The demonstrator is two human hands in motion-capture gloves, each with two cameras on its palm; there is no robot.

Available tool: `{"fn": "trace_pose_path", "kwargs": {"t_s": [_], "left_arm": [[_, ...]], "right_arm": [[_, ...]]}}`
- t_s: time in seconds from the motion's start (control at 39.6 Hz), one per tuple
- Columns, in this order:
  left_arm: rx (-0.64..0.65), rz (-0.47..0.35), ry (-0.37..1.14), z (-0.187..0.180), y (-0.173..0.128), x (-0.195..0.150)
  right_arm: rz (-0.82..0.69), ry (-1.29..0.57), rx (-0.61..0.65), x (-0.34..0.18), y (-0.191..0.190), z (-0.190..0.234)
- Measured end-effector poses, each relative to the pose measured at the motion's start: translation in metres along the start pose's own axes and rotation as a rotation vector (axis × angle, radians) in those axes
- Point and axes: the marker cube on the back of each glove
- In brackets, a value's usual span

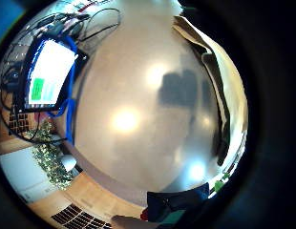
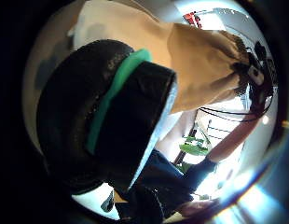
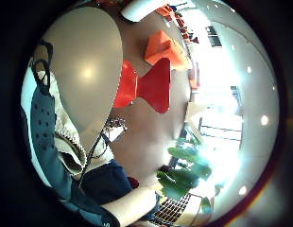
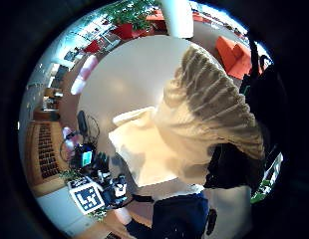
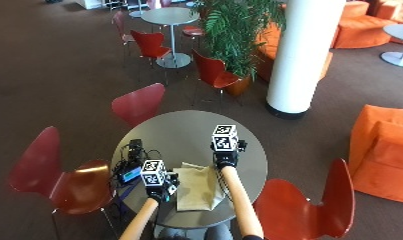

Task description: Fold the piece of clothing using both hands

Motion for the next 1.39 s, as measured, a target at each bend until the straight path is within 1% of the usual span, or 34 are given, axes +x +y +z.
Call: {"fn": "trace_pose_path", "kwargs": {"t_s": [0.05, 0.1, 0.2, 0.35, 0.43, 0.53, 0.58, 0.63, 0.68, 0.73, 0.76, 0.83, 0.91, 1.06, 1.14, 1.26, 1.39], "left_arm": [[0.026, 0.006, 0.011, 0.007, -0.011, -0.015], [0.061, 0.011, 0.019, 0.005, -0.015, -0.026], [0.146, 0.012, 0.054, -0.012, -0.009, -0.047], [0.263, -0.047, 0.086, -0.033, 0.004, -0.080], [0.331, -0.091, 0.102, -0.044, 0.016, -0.098], [0.379, -0.121, 0.110, -0.052, 0.029, -0.114], [0.385, -0.132, 0.107, -0.055, 0.037, -0.121], [0.384, -0.144, 0.101, -0.055, 0.041, -0.128], [0.381, -0.154, 0.094, -0.054, 0.043, -0.134], [0.382, -0.159, 0.088, -0.055, 0.043, -0.136], [0.382, -0.161, 0.085, -0.055, 0.043, -0.136], [0.381, -0.170, 0.077, -0.057, 0.042, -0.134], [0.369, -0.174, 0.075, -0.057, 0.041, -0.132], [0.343, -0.156, 0.061, -0.059, 0.037, -0.120], [0.324, -0.129, 0.038, -0.059, 0.035, -0.105], [0.284, -0.089, 0.001, -0.057, 0.037, -0.081], [0.262, -0.075, -0.018, -0.052, 0.033, -0.070]], "right_arm": [[0.000, 0.014, 0.001, -0.009, 0.003, -0.002], [0.001, 0.025, 0.010, -0.020, 0.002, -0.003], [-0.004, 0.056, 0.051, -0.056, 0.008, -0.009], [-0.069, 0.118, 0.088, -0.129, 0.030, -0.005], [-0.145, 0.137, 0.085, -0.170, 0.054, 0.004], [-0.292, 0.114, 0.019, -0.196, 0.106, 0.009], [-0.381, 0.058, 0.012, -0.215, 0.122, 0.019], [-0.467, -0.029, 0.038, -0.235, 0.126, 0.030], [-0.537, -0.120, 0.074, -0.245, 0.132, 0.029], [-0.564, -0.172, 0.097, -0.243, 0.138, 0.021], [-0.558, -0.180, 0.108, -0.243, 0.135, 0.021], [-0.517, -0.182, 0.138, -0.253, 0.107, 0.033], [-0.499, -0.190, 0.152, -0.248, 0.094, 0.032], [-0.481, -0.245, 0.165, -0.207, 0.090, 0.012], [-0.470, -0.300, 0.153, -0.179, 0.088, 0.007], [-0.457, -0.335, 0.160, -0.146, 0.080, 0.009], [-0.458, -0.355, 0.159, -0.132, 0.076, 0.014]]}}
